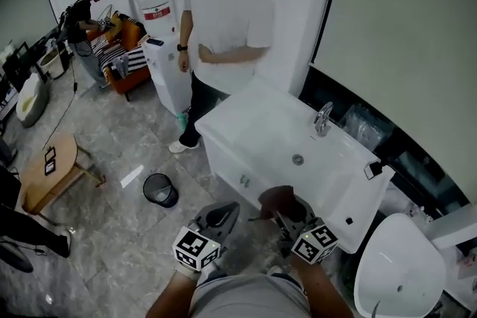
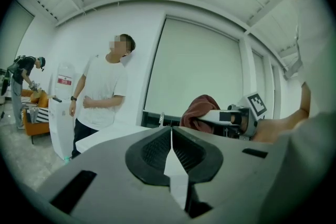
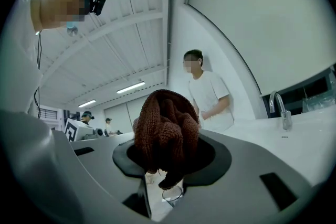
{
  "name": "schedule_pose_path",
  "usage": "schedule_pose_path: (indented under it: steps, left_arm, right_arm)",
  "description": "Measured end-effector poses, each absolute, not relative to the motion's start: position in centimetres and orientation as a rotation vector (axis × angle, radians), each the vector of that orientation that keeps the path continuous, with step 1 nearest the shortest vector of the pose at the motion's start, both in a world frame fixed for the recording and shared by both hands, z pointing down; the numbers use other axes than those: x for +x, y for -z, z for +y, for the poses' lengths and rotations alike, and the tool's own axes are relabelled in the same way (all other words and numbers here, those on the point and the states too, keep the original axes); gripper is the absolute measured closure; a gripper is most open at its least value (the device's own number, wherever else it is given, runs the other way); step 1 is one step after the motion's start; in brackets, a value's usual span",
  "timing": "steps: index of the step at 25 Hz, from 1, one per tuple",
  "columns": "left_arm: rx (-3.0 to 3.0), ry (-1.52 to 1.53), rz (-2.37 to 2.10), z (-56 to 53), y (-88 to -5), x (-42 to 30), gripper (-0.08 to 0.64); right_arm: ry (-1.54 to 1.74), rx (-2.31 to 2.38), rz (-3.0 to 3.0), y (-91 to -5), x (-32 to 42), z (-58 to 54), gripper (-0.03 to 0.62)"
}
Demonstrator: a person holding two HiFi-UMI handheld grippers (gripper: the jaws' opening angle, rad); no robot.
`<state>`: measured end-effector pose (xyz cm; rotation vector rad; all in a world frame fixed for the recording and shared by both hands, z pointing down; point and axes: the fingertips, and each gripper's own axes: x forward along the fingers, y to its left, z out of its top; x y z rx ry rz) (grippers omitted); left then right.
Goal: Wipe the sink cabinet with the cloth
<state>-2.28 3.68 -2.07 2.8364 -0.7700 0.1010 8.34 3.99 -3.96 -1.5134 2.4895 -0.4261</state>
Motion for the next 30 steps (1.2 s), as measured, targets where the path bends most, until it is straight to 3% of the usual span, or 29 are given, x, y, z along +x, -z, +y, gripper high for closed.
schedule_pose_path:
  steps: [30]
  left_arm:
    - [2.861, -0.066, -0.919, 1.3, 5.0, -6.3, 0.545]
  right_arm:
    - [0.296, -1.447, 2.576, 6.4, 4.8, 1.3, 0.449]
